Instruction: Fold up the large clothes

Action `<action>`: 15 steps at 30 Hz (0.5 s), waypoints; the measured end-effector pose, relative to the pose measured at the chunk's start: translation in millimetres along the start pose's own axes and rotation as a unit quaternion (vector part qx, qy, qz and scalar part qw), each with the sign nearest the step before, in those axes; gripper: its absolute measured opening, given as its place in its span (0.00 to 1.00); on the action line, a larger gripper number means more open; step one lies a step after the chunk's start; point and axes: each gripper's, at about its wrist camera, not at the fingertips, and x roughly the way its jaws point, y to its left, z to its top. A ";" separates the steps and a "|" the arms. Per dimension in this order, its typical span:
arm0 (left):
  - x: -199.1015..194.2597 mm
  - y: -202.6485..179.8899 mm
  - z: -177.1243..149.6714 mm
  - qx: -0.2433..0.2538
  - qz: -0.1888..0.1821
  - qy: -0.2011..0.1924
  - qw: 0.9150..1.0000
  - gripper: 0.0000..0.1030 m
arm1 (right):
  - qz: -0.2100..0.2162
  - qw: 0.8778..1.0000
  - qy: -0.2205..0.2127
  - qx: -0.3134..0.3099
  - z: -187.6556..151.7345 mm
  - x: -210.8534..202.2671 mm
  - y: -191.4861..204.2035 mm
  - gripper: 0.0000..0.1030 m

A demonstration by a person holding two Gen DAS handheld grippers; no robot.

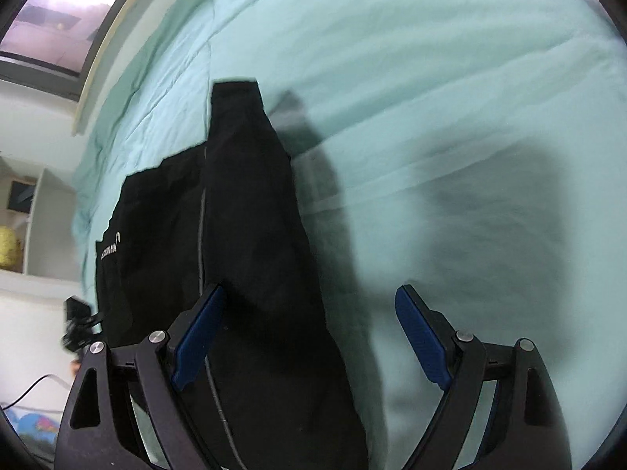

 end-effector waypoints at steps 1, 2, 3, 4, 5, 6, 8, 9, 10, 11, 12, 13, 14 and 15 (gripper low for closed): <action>7.5 0.9 2.3 -0.003 -0.008 0.003 1.000 0.83 | 0.011 1.000 0.009 0.004 0.6 7.1 -5.2 0.87; 12.1 0.7 4.2 -0.005 -0.013 0.002 1.000 0.83 | 0.025 1.000 0.012 0.010 1.2 13.7 -10.3 0.89; 15.5 0.2 5.6 -0.007 -0.015 0.000 1.000 0.83 | 0.038 0.999 0.013 0.016 2.4 20.4 -14.0 0.92; 17.4 -0.7 6.0 -0.011 -0.020 -0.002 1.000 0.83 | 0.054 0.998 0.014 0.025 2.5 25.5 -18.0 0.93; 18.0 -2.2 5.7 -0.011 -0.026 -0.005 1.000 0.83 | 0.070 0.997 0.017 0.033 1.7 27.7 -19.6 0.93; 17.8 -4.1 5.1 -0.009 -0.028 -0.008 1.000 0.81 | 0.084 0.996 0.022 0.035 3.5 34.4 -19.2 0.93; 16.4 -10.4 1.1 0.004 -0.030 -0.013 0.999 0.64 | 0.111 0.993 0.041 0.024 -0.6 41.0 -10.3 0.93; 13.8 -12.6 -2.0 0.010 -0.039 -0.014 0.999 0.60 | 0.120 0.991 0.049 0.017 -3.4 42.2 -6.7 0.93; 12.1 -14.5 -3.3 0.013 -0.048 -0.015 0.999 0.56 | 0.135 0.989 0.062 0.009 -7.5 43.7 -2.8 0.93; 9.2 -16.2 -6.7 0.016 -0.060 -0.017 0.998 0.54 | 0.148 0.986 0.074 0.002 -11.2 45.2 0.4 0.91; 6.9 -17.0 -9.7 0.018 -0.067 -0.018 0.997 0.54 | 0.152 0.984 0.095 -0.012 -17.3 48.7 5.6 0.91; 6.9 -17.3 -11.4 0.017 -0.065 -0.018 0.998 0.54 | 0.135 0.984 0.112 -0.032 -23.4 53.8 11.4 0.91; 8.5 -16.8 -12.0 0.015 -0.059 -0.018 0.998 0.54 | 0.115 0.985 0.121 -0.050 -27.9 59.9 16.3 0.91; 12.4 -15.9 -11.4 0.011 -0.054 -0.019 0.998 0.54 | 0.108 0.985 0.120 -0.057 -29.2 63.2 18.0 0.92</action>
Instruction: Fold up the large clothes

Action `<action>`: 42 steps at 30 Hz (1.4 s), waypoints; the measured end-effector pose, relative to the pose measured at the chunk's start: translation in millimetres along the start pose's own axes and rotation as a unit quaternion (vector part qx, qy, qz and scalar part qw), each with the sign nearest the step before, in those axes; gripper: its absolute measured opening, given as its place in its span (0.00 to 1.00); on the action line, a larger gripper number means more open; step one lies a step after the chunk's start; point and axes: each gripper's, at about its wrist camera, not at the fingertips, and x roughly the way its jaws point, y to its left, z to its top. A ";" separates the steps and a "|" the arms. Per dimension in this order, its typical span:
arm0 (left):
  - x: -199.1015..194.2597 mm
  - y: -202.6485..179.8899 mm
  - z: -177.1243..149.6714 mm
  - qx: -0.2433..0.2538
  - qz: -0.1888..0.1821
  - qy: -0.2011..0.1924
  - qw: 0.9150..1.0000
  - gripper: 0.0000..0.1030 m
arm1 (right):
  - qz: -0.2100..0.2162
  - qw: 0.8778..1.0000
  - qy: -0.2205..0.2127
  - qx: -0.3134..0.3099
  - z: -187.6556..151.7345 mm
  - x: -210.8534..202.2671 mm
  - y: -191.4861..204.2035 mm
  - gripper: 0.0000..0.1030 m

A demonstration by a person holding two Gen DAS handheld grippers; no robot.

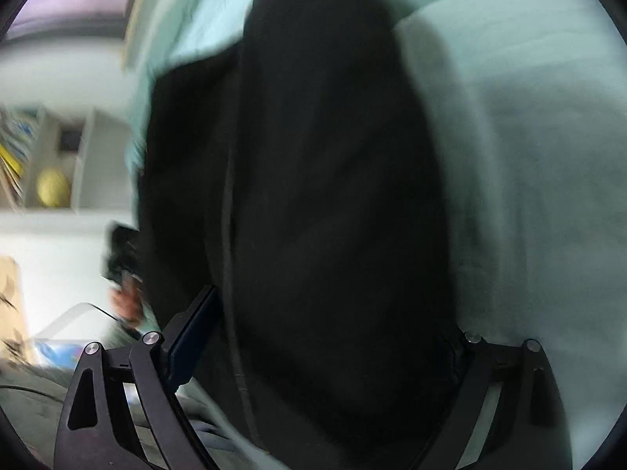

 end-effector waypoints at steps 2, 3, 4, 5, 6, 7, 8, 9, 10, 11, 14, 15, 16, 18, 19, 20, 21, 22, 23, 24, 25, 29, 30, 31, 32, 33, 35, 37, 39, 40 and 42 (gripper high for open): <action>10.5 4.9 6.0 -0.020 -0.004 -0.001 1.000 0.59 | 0.012 1.000 -0.014 0.009 4.7 6.0 -2.8 0.92; 14.7 7.2 6.6 -0.030 -0.008 0.000 1.000 0.60 | 0.026 0.999 -0.028 0.018 10.0 8.2 -5.1 0.92; 21.3 8.5 7.6 -0.038 -0.011 0.000 0.999 0.62 | 0.037 0.998 -0.039 0.023 14.9 10.8 -5.3 0.92; 22.8 8.1 7.6 -0.039 -0.008 -0.001 0.999 0.62 | 0.045 0.998 -0.045 0.024 19.6 14.6 -2.3 0.92; 23.7 4.5 7.0 -0.040 0.000 -0.003 0.999 0.62 | 0.051 0.998 -0.042 0.021 22.2 18.1 1.7 0.90; 22.4 -0.6 5.4 -0.036 0.007 -0.006 0.999 0.62 | 0.052 0.998 -0.033 0.014 24.3 23.0 10.0 0.87; 20.4 -5.8 3.5 -0.028 0.014 -0.011 0.999 0.60 | 0.042 0.999 -0.026 0.007 24.0 25.7 19.1 0.86; 18.3 -12.6 0.1 -0.019 0.021 -0.016 0.999 0.57 | 0.031 0.999 -0.027 -0.002 23.4 25.6 26.1 0.83; 16.0 -20.4 -3.7 -0.007 0.025 -0.022 0.999 0.50 | 0.023 0.999 -0.031 -0.014 20.8 22.5 33.7 0.79; 13.4 -28.6 -7.5 0.005 0.028 -0.029 0.999 0.43 | 0.016 0.999 -0.039 -0.023 16.8 15.4 40.0 0.68; 2.2 -60.7 -24.9 0.043 0.020 -0.050 0.998 0.37 | 0.013 0.997 -0.070 -0.037 1.8 -8.2 56.9 0.52; -0.3 -71.3 -30.3 0.050 0.016 -0.055 0.997 0.37 | 0.015 0.996 -0.078 -0.042 -3.5 -13.3 63.3 0.51; -4.7 -88.7 -40.9 0.067 0.009 -0.061 0.996 0.37 | 0.017 0.995 -0.085 -0.048 -11.1 -21.3 71.4 0.51; -11.0 -115.8 -57.4 0.094 0.005 -0.065 0.993 0.37 | 0.029 0.993 -0.100 -0.063 -23.6 -30.5 95.4 0.51; -13.6 -130.7 -67.4 0.109 0.008 -0.068 0.992 0.37 | 0.029 0.991 -0.106 -0.076 -30.1 -36.0 108.5 0.51; -16.8 -142.3 -75.5 0.121 0.009 -0.071 0.990 0.37 | 0.029 0.990 -0.109 -0.085 -33.7 -39.6 118.7 0.51; -21.4 -154.9 -85.4 0.133 0.009 -0.076 0.988 0.37 | 0.030 0.989 -0.113 -0.095 -41.6 -45.9 130.7 0.51; -27.3 -166.1 -95.5 0.143 0.009 -0.082 0.986 0.37 | 0.031 0.987 -0.118 -0.104 -50.6 -54.6 141.9 0.51; -33.8 -174.0 -104.4 0.150 0.007 -0.087 0.985 0.37 | 0.031 0.985 -0.125 -0.112 -59.5 -67.1 150.9 0.51; -42.6 -181.2 -115.1 0.158 0.003 -0.093 0.983 0.37 | 0.030 0.984 -0.130 -0.118 -67.0 -74.3 159.1 0.51; -50.2 -188.9 -125.4 0.165 -0.001 -0.098 0.981 0.37 | 0.030 0.982 -0.137 -0.125 -77.0 -84.2 168.2 0.51; -74.6 -207.5 -161.5 0.186 -0.015 -0.107 0.977 0.37 | 0.035 0.977 -0.157 -0.140 -116.9 -119.4 196.2 0.51; -79.4 -210.9 -170.1 0.190 -0.016 -0.107 0.976 0.37 | 0.034 0.976 -0.159 -0.142 -122.8 -131.5 196.5 0.51; -84.1 -210.4 -177.3 0.193 -0.017 -0.107 0.975 0.37 | 0.031 0.976 -0.161 -0.144 -132.3 -136.3 201.2 0.51; -88.1 -208.7 -183.9 0.194 -0.017 -0.105 0.975 0.37 | 0.025 0.976 -0.159 -0.146 -142.2 -140.1 205.5 0.51; -89.1 -207.3 -189.2 0.194 -0.016 -0.102 0.976 0.37 | 0.019 0.977 -0.157 -0.146 -145.3 -132.8 212.8 0.51; -98.5 -187.0 -196.7 0.191 -0.015 -0.094 0.977 0.37 | 0.004 0.979 -0.147 -0.142 -161.8 -131.0 217.9 0.51; -97.7 -172.1 -206.7 0.183 -0.014 -0.085 0.979 0.37 | -0.003 0.982 -0.137 -0.133 -172.2 -122.9 220.4 0.51; -90.1 -151.2 -211.6 0.172 -0.014 -0.077 0.982 0.37 | -0.005 0.985 -0.125 -0.120 -178.2 -106.1 219.5 0.51; -87.1 -141.3 -215.4 0.169 -0.013 -0.072 0.983 0.37 | -0.007 0.986 -0.119 -0.116 -183.4 -98.3 215.5 0.51; -80.0 -119.9 -222.1 0.167 -0.006 -0.067 0.984 0.37 | -0.015 0.987 -0.111 -0.115 -190.1 -81.3 209.8 0.51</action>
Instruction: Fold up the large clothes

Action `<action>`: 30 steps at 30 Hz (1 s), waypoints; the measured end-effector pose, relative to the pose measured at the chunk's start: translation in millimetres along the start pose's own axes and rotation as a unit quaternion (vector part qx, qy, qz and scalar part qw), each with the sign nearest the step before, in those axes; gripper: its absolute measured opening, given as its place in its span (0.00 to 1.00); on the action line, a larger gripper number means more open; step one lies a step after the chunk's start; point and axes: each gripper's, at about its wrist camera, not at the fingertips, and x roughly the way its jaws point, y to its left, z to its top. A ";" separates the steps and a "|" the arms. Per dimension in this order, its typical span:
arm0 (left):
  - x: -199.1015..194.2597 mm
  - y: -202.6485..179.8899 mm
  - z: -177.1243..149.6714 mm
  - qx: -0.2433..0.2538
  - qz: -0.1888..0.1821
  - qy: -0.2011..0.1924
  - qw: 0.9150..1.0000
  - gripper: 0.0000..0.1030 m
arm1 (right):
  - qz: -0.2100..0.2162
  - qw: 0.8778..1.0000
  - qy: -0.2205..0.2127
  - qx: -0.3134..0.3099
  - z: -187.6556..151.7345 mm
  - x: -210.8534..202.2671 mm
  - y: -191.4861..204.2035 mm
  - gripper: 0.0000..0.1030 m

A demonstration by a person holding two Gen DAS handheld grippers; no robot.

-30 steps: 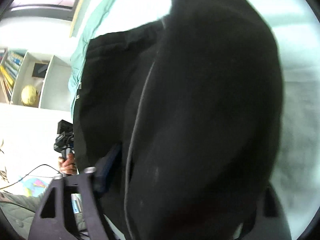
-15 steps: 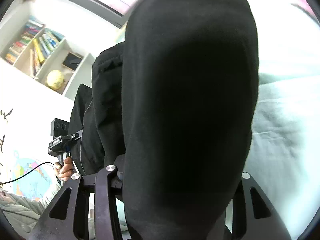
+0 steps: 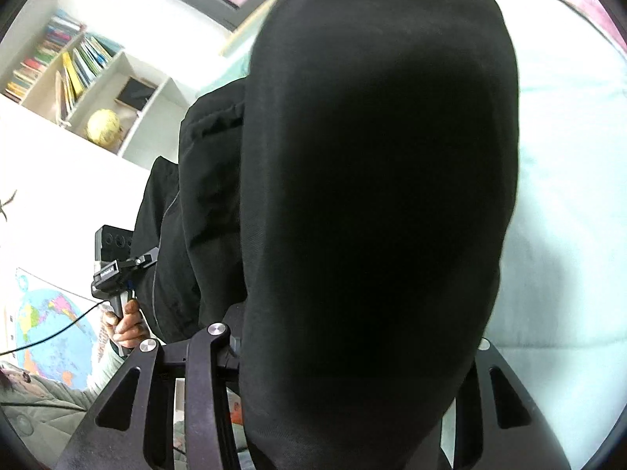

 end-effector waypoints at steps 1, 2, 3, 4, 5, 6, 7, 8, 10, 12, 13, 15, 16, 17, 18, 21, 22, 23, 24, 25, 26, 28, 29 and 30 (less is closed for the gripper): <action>4.2 11.0 -7.4 0.004 0.009 0.002 1.000 0.37 | -0.004 1.000 0.004 0.001 -6.5 9.4 -5.0 0.51; 7.2 18.6 -15.5 0.007 0.018 0.005 1.000 0.37 | -0.010 1.000 0.006 0.000 -11.7 18.7 -10.1 0.51; 11.2 28.5 -19.9 0.006 0.026 0.006 1.000 0.37 | -0.015 1.000 0.007 -0.001 -14.3 28.3 -13.8 0.51; 16.9 43.4 -27.4 -0.001 0.034 0.007 0.999 0.37 | -0.019 1.000 0.009 -0.002 -17.8 35.7 -19.7 0.51; 18.2 53.0 -32.6 -0.004 0.036 0.002 0.999 0.37 | -0.026 1.000 0.010 0.000 -21.8 45.6 -27.9 0.51; 17.1 61.7 -37.1 -0.007 0.034 -0.008 0.999 0.37 | -0.032 0.999 0.006 0.000 -24.7 51.9 -34.9 0.51; 13.0 75.5 -42.0 -0.017 0.024 -0.024 0.999 0.38 | -0.040 0.999 -0.004 -0.005 -26.7 54.6 -41.0 0.51; 11.2 84.6 -45.1 -0.026 0.016 -0.031 0.999 0.39 | -0.045 0.999 -0.012 -0.010 -27.9 55.0 -46.6 0.51; 9.6 107.8 -50.6 -0.042 0.007 -0.044 0.998 0.41 | -0.048 0.998 -0.026 -0.011 -30.4 54.2 -56.4 0.51; 11.6 125.0 -55.3 -0.049 0.008 -0.055 0.997 0.46 | -0.063 0.997 -0.034 -0.011 -35.2 52.7 -63.3 0.51; 11.8 134.7 -57.0 -0.057 0.003 -0.060 0.997 0.47 | -0.076 0.996 -0.037 -0.011 -36.1 54.3 -71.9 0.51; 9.5 149.2 -58.5 -0.074 -0.015 -0.070 0.995 0.49 | -0.096 0.995 -0.042 -0.004 -39.5 60.0 -95.2 0.53; 4.3 158.4 -61.4 -0.084 -0.031 -0.079 0.993 0.49 | -0.101 0.994 -0.044 0.004 -42.1 61.9 -105.6 0.55; -1.8 162.5 -63.8 -0.084 -0.035 -0.088 0.992 0.49 | -0.102 0.993 -0.050 0.013 -45.3 61.8 -115.0 0.61; -8.8 163.9 -66.7 -0.079 -0.031 -0.096 0.992 0.49 | -0.098 0.993 -0.056 0.018 -51.9 58.4 -113.6 0.64; -43.3 153.7 -85.2 -0.066 0.021 -0.129 0.989 0.49 | -0.099 0.991 -0.086 0.033 -73.3 34.2 -118.2 0.65; -54.4 146.3 -91.2 -0.059 0.043 -0.140 0.988 0.49 | -0.113 0.988 -0.094 0.038 -79.8 25.7 -114.4 0.65; -69.6 132.2 -96.7 -0.038 0.079 -0.157 0.984 0.49 | -0.150 0.983 -0.105 0.032 -86.2 15.1 -108.2 0.66; -81.6 119.1 -100.4 -0.017 0.112 -0.174 0.978 0.49 | -0.193 0.974 -0.114 0.015 -92.7 3.8 -96.9 0.66; -94.6 100.2 -104.7 0.009 0.152 -0.194 0.969 0.49 | -0.259 0.957 -0.127 -0.011 -95.9 -7.1 -79.9 0.66; -104.5 80.0 -108.8 0.034 0.177 -0.211 0.961 0.49 | -0.312 0.939 -0.143 -0.031 -96.4 -18.6 -61.9 0.71; -105.3 36.8 -115.3 0.085 0.186 -0.219 0.954 0.49 | -0.333 0.924 -0.179 -0.057 -98.1 -31.0 -29.0 0.71; -98.8 18.7 -117.6 0.110 0.183 -0.216 0.953 0.49 | -0.299 0.932 -0.192 -0.070 -98.0 -30.6 -5.1 0.72; -85.5 -3.6 -119.6 0.138 0.182 -0.208 0.951 0.49 | -0.265 0.941 -0.194 -0.080 -97.5 -26.6 10.7 0.76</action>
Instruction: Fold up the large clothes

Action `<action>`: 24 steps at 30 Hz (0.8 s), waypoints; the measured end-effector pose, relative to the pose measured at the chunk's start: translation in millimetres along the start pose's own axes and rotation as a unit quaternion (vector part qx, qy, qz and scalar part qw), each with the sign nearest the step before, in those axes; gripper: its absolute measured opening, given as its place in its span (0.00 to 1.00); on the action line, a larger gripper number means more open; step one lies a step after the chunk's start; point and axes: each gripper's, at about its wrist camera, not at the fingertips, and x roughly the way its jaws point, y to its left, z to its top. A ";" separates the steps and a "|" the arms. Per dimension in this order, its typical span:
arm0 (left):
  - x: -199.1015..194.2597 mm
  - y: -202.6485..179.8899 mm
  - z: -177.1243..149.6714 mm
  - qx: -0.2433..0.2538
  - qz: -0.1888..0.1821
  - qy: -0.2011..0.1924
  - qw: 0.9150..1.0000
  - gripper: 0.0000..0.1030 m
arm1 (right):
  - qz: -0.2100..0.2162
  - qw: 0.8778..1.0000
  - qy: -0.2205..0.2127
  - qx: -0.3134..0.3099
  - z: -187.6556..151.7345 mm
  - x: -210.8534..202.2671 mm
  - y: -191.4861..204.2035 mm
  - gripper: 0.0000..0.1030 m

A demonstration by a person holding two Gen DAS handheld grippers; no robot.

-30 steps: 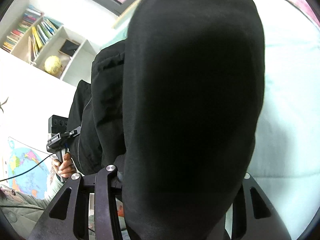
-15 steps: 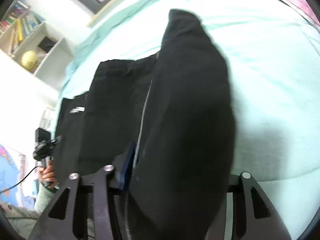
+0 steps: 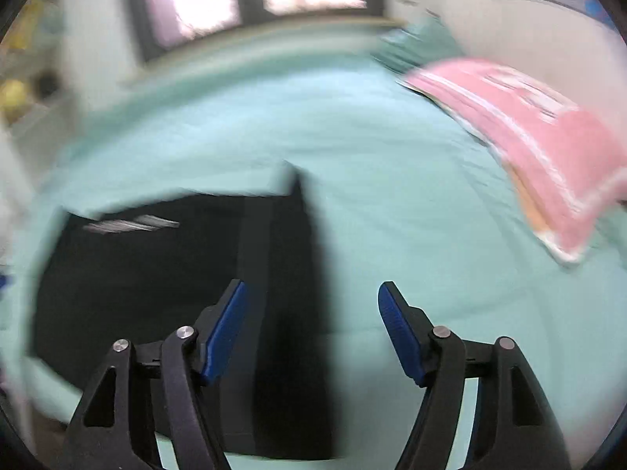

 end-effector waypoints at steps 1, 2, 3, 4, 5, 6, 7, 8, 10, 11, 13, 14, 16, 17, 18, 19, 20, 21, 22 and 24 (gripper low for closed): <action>9.3 -26.3 -0.8 0.024 -0.004 0.007 1.000 0.49 | 0.040 0.999 0.003 -0.006 0.1 -0.7 17.9 0.78; 19.9 -47.2 -0.9 0.039 -0.005 0.016 0.999 0.50 | 0.060 0.998 0.010 -0.013 -2.1 3.9 35.2 0.79; 33.0 -65.7 -4.7 0.055 -0.004 0.029 0.998 0.50 | 0.073 0.996 0.034 -0.029 -4.4 17.1 62.6 0.79; 51.6 -87.3 -8.6 0.072 0.002 0.045 0.996 0.50 | 0.070 0.995 0.052 -0.045 -7.5 30.5 85.0 0.79; 69.1 -105.6 -12.1 0.090 0.016 0.056 0.994 0.50 | 0.059 0.994 0.063 -0.062 -10.2 46.5 111.4 0.79; 86.2 -117.4 -16.4 0.104 0.033 0.067 0.992 0.50 | 0.052 0.993 0.070 -0.074 -14.5 56.5 122.2 0.79; 112.3 -125.5 -21.4 0.110 0.050 0.091 0.988 0.50 | 0.049 0.992 0.079 -0.088 -25.9 61.1 115.7 0.79; 122.3 -111.1 -35.9 0.107 0.056 0.114 0.986 0.50 | 0.036 0.990 0.094 -0.102 -30.2 82.3 128.2 0.79; 170.8 -104.0 -46.0 0.085 0.086 0.173 0.978 0.50 | 0.012 0.986 0.133 -0.100 -52.3 111.0 116.8 0.80; 186.8 -96.5 -52.1 0.076 0.093 0.178 0.977 0.49 | 0.007 0.985 0.144 -0.099 -62.2 124.8 112.5 0.81; 197.2 -89.4 -59.9 0.084 0.099 0.167 0.977 0.50 | -0.005 0.985 0.134 -0.104 -72.2 136.5 107.5 0.81; 196.6 -89.5 -59.8 0.086 0.101 0.162 0.978 0.50 | -0.007 0.986 0.131 -0.103 -74.1 138.3 108.3 0.81; 190.1 -90.9 -59.4 0.093 0.105 0.152 0.978 0.50 | -0.006 0.987 0.130 -0.097 -74.7 138.2 107.0 0.81; 187.6 -96.0 -58.1 0.097 0.108 0.145 0.979 0.50 | -0.001 0.987 0.131 -0.088 -72.9 136.1 104.0 0.81; 181.2 -100.5 -56.7 0.100 0.113 0.135 0.979 0.50 | 0.004 0.988 0.130 -0.077 -71.5 131.8 100.5 0.81; 171.3 -104.5 -54.7 0.101 0.125 0.123 0.979 0.50 | 0.008 0.990 0.127 -0.063 -69.9 126.7 96.7 0.81; 161.6 -108.3 -52.9 0.106 0.139 0.110 0.979 0.50 | 0.008 0.991 0.123 -0.048 -68.7 119.4 92.3 0.82; 152.5 -113.7 -50.1 0.115 0.150 0.094 0.977 0.50 | 0.006 0.992 0.119 -0.038 -64.8 113.5 91.5 0.82; 136.1 -123.1 -46.1 0.134 0.167 0.066 0.975 0.50 | -0.007 0.993 0.113 -0.028 -63.2 105.3 90.2 0.82; 108.7 -140.7 -37.8 0.161 0.188 0.027 0.969 0.50 | -0.050 0.994 0.096 -0.025 -57.4 86.7 92.3 0.82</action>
